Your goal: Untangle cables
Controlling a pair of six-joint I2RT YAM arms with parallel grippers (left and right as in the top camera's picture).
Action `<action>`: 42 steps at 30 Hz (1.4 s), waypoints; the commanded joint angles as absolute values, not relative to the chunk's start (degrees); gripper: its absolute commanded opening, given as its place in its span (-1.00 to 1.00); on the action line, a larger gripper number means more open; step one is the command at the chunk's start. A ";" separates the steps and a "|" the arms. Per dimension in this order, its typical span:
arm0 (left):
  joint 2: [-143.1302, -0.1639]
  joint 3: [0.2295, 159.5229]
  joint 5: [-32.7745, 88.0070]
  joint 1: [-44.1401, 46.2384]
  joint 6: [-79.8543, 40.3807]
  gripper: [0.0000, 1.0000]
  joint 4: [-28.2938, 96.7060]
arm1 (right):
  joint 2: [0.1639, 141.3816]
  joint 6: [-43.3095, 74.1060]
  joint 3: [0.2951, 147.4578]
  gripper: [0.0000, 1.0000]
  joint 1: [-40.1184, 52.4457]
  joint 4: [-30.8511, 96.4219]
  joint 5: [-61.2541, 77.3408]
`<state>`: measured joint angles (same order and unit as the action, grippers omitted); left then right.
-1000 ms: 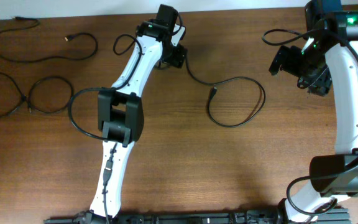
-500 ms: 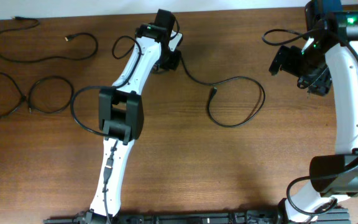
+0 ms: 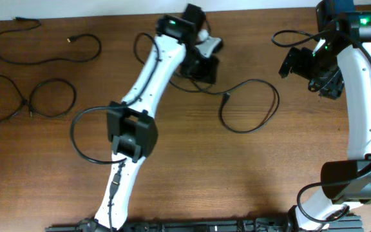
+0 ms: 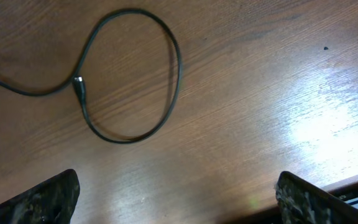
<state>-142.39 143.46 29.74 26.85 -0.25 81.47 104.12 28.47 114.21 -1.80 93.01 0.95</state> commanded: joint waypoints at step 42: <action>-152.62 143.28 8.91 35.09 25.45 0.76 71.20 | 103.46 28.56 114.54 0.97 -1.91 92.97 0.84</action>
